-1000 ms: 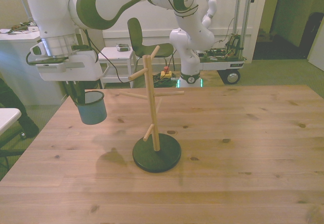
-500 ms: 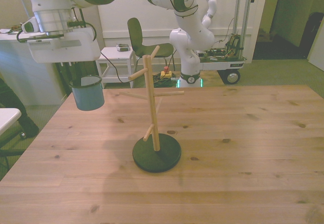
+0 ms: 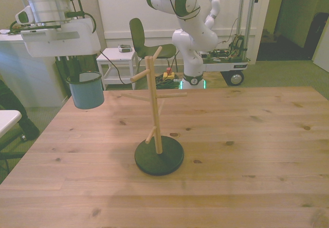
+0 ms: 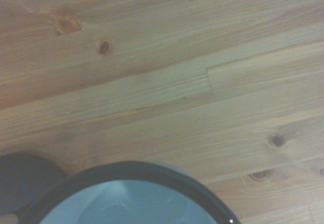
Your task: Hang the mug
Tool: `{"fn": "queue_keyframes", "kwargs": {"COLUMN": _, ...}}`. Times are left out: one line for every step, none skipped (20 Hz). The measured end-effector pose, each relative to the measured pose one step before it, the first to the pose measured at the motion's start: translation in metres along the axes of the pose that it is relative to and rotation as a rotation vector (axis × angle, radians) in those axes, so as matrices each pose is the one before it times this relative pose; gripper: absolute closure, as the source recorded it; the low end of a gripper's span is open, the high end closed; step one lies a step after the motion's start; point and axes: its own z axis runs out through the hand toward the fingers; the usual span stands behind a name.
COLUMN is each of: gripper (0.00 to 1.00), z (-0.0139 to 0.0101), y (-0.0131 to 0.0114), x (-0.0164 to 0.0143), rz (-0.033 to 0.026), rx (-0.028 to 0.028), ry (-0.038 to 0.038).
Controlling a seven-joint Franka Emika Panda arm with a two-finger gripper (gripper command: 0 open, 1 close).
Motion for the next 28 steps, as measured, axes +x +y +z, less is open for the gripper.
{"fn": "queue_keyframes", "kwargs": {"gripper": 1.0, "z": -0.00213, "y": -0.00305, "x": -0.00061, "rz": 0.00235, "rx": 0.00092, "ry": -0.00027}}
{"fn": "queue_keyframes", "kwargs": {"gripper": 1.0, "z": -0.00219, "y": -0.0029, "x": -0.00021, "rz": 0.00155, "rx": 0.00164, "ry": 0.00242}}
{"fn": "queue_keyframes", "kwargs": {"gripper": 1.0, "z": -0.00142, "y": -0.00231, "x": -0.00011, "rz": 0.00224, "rx": 0.0005, "ry": 0.0009}}
{"fn": "queue_keyframes", "kwargs": {"gripper": 1.0, "z": -0.00078, "y": -0.00226, "x": -0.00003, "rz": 0.00387, "rx": -0.00004, "ry": 0.00015}}
{"fn": "queue_keyframes", "kwargs": {"gripper": 1.0, "z": -0.00129, "y": -0.00212, "x": 0.00019, "rz": 0.00316, "rx": 0.00084, "ry": 0.00272}}
{"fn": "queue_keyframes", "kwargs": {"gripper": 1.0, "z": -0.00093, "y": -0.00194, "x": -0.00002, "rz": 0.00116, "rx": -0.00082, "ry": -0.00009}}
{"fn": "queue_keyframes", "kwargs": {"gripper": 1.0, "z": -0.001, "y": -0.00145, "x": 0.00013, "rz": 0.00118, "rx": -0.00056, "ry": 0.00056}}
{"fn": "queue_keyframes", "kwargs": {"gripper": 1.0, "z": -0.00125, "y": -0.00114, "x": 0.0004, "rz": 0.00114, "rx": 0.00034, "ry": 0.00257}}
{"fn": "queue_keyframes", "kwargs": {"gripper": 1.0, "z": -0.00121, "y": -0.00098, "x": 0.00006, "rz": 0.0005, "rx": -0.00121, "ry": -0.00066}}
{"fn": "queue_keyframes", "kwargs": {"gripper": 1.0, "z": -0.0012, "y": -0.00092, "x": 0.00017, "rz": 0.00075, "rx": 0.00033, "ry": 0.00081}}
{"fn": "queue_keyframes", "kwargs": {"gripper": 1.0, "z": -0.00049, "y": -0.00108, "x": 0.00006, "rz": 0.00143, "rx": 0.0004, "ry": -0.00067}}
{"fn": "queue_keyframes", "kwargs": {"gripper": 1.0, "z": -0.00086, "y": -0.00103, "x": -0.00009, "rz": 0.00248, "rx": 0.00092, "ry": -0.00111}}
{"fn": "queue_keyframes", "kwargs": {"gripper": 1.0, "z": -0.00046, "y": -0.00133, "x": 0.00002, "rz": 0.00256, "rx": 0.00174, "ry": -0.0004}}
{"fn": "queue_keyframes", "kwargs": {"gripper": 1.0, "z": -0.00072, "y": -0.00132, "x": 0.00009, "rz": 0.00109, "rx": 0.00182, "ry": 0.00083}}
{"fn": "queue_keyframes", "kwargs": {"gripper": 1.0, "z": 0.00057, "y": -0.00139, "x": -0.00003, "rz": 0.00015, "rx": 0.0006, "ry": -0.00255}}
{"fn": "queue_keyframes", "kwargs": {"gripper": 1.0, "z": 0.00011, "y": -0.00176, "x": -0.00025, "rz": -0.00015, "rx": 0.00158, "ry": -0.00069}}
{"fn": "queue_keyframes", "kwargs": {"gripper": 1.0, "z": 0.00091, "y": -0.00209, "x": -0.00007, "rz": -0.00036, "rx": 0.00162, "ry": -0.00019}}
{"fn": "queue_keyframes", "kwargs": {"gripper": 1.0, "z": 0.00106, "y": -0.00229, "x": -0.0003, "rz": -0.00053, "rx": 0.0015, "ry": -0.00072}}
{"fn": "queue_keyframes", "kwargs": {"gripper": 1.0, "z": 0.00128, "y": -0.0024, "x": -0.00049, "rz": -0.00098, "rx": 0.00098, "ry": -0.00214}}
{"fn": "queue_keyframes", "kwargs": {"gripper": 1.0, "z": 0.00042, "y": -0.00206, "x": -0.00076, "rz": -0.00093, "rx": 0.0003, "ry": -0.00234}}
{"fn": "queue_keyframes", "kwargs": {"gripper": 1.0, "z": 0.00015, "y": -0.00189, "x": -0.0005, "rz": 0.00012, "rx": 0.00072, "ry": -0.00049}}
{"fn": "queue_keyframes", "kwargs": {"gripper": 1.0, "z": -0.00015, "y": -0.00198, "x": -0.00075, "rz": 0.00045, "rx": 0.00135, "ry": -0.00045}}
{"fn": "queue_keyframes", "kwargs": {"gripper": 1.0, "z": -0.00023, "y": -0.00198, "x": -0.00111, "rz": 0.00002, "rx": 0.00004, "ry": -0.00152}}
{"fn": "queue_keyframes", "kwargs": {"gripper": 1.0, "z": -0.0001, "y": -0.00201, "x": -0.00115, "rz": -0.00111, "rx": 0.00029, "ry": -0.00006}}
{"fn": "queue_keyframes", "kwargs": {"gripper": 1.0, "z": 0.00034, "y": -0.00254, "x": -0.00151, "rz": -0.00125, "rx": 0.00026, "ry": -0.00072}}
{"fn": "queue_keyframes", "kwargs": {"gripper": 1.0, "z": 0.00043, "y": -0.00265, "x": -0.00165, "rz": -0.00214, "rx": 0.00022, "ry": -0.00103}}
{"fn": "queue_keyframes", "kwargs": {"gripper": 1.0, "z": 0.00057, "y": -0.00279, "x": -0.00169, "rz": -0.00249, "rx": 0.00022, "ry": -0.00109}}
{"fn": "queue_keyframes", "kwargs": {"gripper": 1.0, "z": 0.00054, "y": -0.00277, "x": -0.00169, "rz": -0.0017, "rx": 0.00023, "ry": -0.00102}}
